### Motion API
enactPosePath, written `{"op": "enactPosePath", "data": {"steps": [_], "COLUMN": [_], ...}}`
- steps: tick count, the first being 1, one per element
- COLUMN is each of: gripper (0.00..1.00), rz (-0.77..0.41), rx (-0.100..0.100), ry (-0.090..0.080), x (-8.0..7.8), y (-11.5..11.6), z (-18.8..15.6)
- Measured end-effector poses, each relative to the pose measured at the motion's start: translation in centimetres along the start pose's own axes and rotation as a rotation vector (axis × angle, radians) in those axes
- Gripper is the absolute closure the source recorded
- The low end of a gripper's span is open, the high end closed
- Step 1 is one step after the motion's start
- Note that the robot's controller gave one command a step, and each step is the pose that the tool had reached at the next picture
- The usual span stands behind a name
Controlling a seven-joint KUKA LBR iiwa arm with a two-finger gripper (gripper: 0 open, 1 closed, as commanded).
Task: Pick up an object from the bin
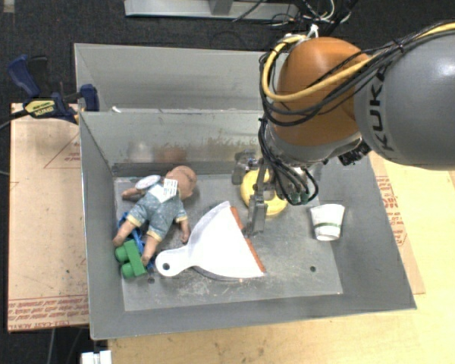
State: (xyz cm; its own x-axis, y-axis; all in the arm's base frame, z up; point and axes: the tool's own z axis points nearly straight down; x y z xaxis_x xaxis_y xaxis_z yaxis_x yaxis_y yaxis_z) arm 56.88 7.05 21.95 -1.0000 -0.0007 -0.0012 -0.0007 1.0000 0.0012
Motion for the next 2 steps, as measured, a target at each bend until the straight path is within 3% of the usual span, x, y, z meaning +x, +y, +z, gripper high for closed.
{"op": "enactPosePath", "data": {"steps": [1,2], "gripper": [0.0,0.0], "rz": [-0.009,-0.196], "rx": [-0.001,0.0], "ry": [-0.001,0.007], "x": [2.5,4.7], "y": [2.5,4.0], "z": [6.5,7.7]}}
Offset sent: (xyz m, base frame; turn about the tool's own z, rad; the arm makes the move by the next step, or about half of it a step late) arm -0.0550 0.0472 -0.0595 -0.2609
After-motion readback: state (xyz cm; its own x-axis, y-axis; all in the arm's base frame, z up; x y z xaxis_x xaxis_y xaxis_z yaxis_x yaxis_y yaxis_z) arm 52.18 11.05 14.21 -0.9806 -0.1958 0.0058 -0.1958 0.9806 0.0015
